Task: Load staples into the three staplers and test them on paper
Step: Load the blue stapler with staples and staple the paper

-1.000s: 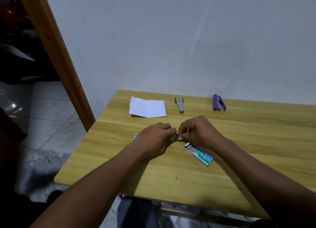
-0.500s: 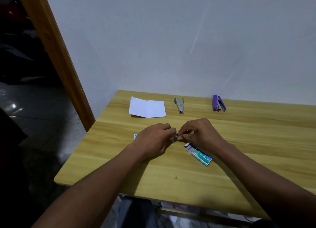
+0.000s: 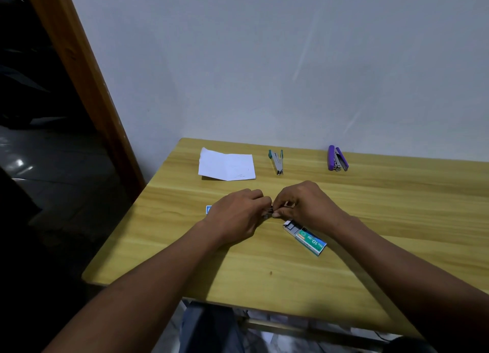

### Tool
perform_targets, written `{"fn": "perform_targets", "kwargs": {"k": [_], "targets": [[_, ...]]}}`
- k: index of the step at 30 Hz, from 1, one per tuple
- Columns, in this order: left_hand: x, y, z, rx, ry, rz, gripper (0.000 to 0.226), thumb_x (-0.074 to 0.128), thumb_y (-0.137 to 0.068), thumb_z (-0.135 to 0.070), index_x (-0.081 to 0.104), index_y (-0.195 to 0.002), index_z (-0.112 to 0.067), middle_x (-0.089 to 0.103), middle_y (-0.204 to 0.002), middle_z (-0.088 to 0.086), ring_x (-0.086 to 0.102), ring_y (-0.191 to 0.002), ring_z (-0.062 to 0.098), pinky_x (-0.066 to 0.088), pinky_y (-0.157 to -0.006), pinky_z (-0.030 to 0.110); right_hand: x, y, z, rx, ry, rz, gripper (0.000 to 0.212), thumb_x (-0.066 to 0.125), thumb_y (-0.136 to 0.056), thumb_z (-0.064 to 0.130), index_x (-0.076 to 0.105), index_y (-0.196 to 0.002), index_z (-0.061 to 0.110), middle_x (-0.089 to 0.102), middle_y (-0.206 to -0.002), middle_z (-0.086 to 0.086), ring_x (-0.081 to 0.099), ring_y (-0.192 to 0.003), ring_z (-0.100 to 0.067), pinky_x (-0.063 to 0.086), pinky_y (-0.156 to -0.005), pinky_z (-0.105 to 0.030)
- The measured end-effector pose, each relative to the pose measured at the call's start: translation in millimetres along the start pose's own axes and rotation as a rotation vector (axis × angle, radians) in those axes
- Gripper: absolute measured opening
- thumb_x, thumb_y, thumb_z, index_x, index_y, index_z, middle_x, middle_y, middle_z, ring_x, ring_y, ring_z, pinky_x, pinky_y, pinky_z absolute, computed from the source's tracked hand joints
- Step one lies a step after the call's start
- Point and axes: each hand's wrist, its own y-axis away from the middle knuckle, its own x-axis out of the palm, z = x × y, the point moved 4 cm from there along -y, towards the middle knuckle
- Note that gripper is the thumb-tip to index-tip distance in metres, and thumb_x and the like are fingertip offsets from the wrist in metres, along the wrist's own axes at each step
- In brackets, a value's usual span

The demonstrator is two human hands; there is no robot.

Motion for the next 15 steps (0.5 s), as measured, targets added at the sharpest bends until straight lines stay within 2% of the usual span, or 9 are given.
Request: {"fn": "perform_targets", "kwargs": {"k": [4, 10, 13, 15], "targets": [[0, 0, 0, 0.011, 0.002, -0.001, 0.018, 0.057, -0.096, -0.031, 0.056, -0.113, -0.024, 0.059, -0.103, -0.003, 0.052, -0.085, 0.017, 0.052, -0.064, 0.040, -2, 5, -2, 0.000, 0.014, -0.025, 0.014, 0.081, -0.081, 0.030, 0.081, -0.094, 0.025, 0.076, -0.087, 0.005, 0.063, -0.084, -0.014, 0.052, -0.072, -0.037], [0, 0, 0, 0.010, 0.004, -0.008, 0.018, 0.058, -0.096, -0.032, 0.055, -0.112, -0.024, 0.059, -0.102, -0.003, 0.050, -0.083, 0.016, 0.050, -0.062, 0.036, -4, 5, -5, 0.026, 0.000, -0.020, 0.012, 0.076, -0.086, 0.030, 0.080, -0.097, 0.029, 0.075, -0.089, 0.009, 0.058, -0.080, -0.006, 0.049, -0.068, -0.030], [0, -1, 0, 0.003, 0.018, -0.025, 0.016, 0.058, -0.096, -0.032, 0.055, -0.110, -0.024, 0.060, -0.101, -0.003, 0.050, -0.082, 0.016, 0.048, -0.061, 0.035, 0, 7, 0, -0.049, 0.114, -0.028, 0.013, 0.067, -0.093, 0.029, 0.078, -0.099, 0.024, 0.074, -0.090, 0.007, 0.058, -0.084, -0.012, 0.047, -0.069, -0.031], [0, -1, 0, 0.000, 0.020, -0.038, 0.016, 0.059, -0.096, -0.032, 0.055, -0.109, -0.024, 0.060, -0.099, -0.004, 0.046, -0.080, 0.013, 0.044, -0.060, 0.032, 0, 12, 1, -0.079, 0.141, -0.095, 0.012, 0.065, -0.094, 0.027, 0.075, -0.097, 0.021, 0.073, -0.090, 0.005, 0.060, -0.086, -0.017, 0.048, -0.069, -0.033]]}}
